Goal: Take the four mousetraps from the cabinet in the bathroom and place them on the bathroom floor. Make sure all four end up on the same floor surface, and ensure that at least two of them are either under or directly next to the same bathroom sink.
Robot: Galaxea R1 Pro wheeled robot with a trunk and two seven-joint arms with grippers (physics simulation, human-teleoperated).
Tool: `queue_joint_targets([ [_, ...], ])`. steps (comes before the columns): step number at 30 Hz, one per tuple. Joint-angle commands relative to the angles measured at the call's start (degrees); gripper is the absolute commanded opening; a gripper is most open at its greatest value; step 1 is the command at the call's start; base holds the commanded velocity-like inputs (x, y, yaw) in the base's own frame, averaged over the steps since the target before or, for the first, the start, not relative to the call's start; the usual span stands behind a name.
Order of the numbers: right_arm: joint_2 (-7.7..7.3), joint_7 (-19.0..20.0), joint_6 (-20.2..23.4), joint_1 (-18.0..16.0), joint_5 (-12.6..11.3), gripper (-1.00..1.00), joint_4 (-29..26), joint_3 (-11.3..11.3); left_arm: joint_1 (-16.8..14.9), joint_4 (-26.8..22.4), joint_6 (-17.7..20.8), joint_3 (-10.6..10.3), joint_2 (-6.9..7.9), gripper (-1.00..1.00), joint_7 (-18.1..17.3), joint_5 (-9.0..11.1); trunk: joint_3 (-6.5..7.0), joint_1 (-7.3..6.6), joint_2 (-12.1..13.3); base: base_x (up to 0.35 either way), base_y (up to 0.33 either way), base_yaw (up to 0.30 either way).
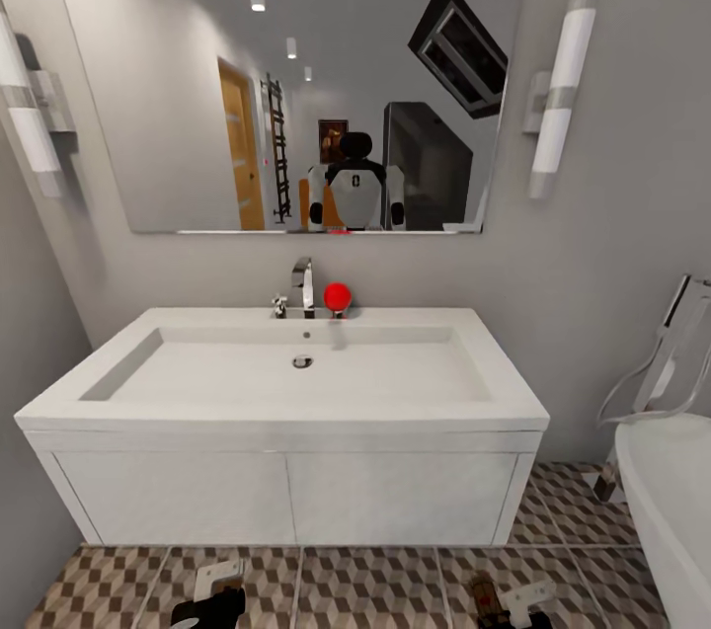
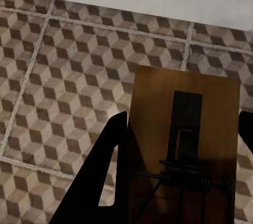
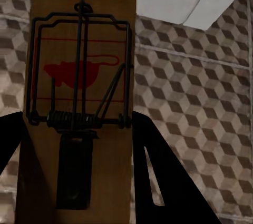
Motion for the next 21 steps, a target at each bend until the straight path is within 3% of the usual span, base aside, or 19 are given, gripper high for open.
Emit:
queue_joint_targets([
  [1,-0.03,1.63,-0.18,-0.04,-0.43,-1.00,0.04,0.39,-0.03,-0.05,-0.13,-0.52,0.03,-1.00,0.45,0.38,-0.24,0.22,-0.45,0.000,0.000,0.000],
  [5,-0.54,10.06,-0.19,-0.04,-0.66,-1.00,0.05,0.27,-0.03,-0.05,-0.15,-0.52,0.03,-1.00,0.45,0.38,-0.96,1.10,-2.05,0.000,0.000,0.000],
  [10,-1.01,12.84,-0.26,-0.04,-1.16,-1.00,-0.01,-0.21,-0.03,-0.05,-0.19,-0.52,0.03,-1.00,0.45,0.38,-1.86,2.20,-4.06,0.000,0.000,0.000],
  [15,-1.04,11.95,-0.27,-0.04,-5.06,-1.00,-0.54,-0.95,-0.03,-0.05,-0.20,-0.52,0.03,-1.00,0.45,0.38,-2.76,3.30,-6.06,0.000,0.000,0.000],
  [21,-1.04,4.55,-0.05,-0.04,-7.01,-1.00,-2.38,-1.10,-0.03,-0.05,-0.20,-0.52,0.03,-1.00,0.45,0.38,-3.84,4.62,-8.47,0.000,0.000,0.000],
])
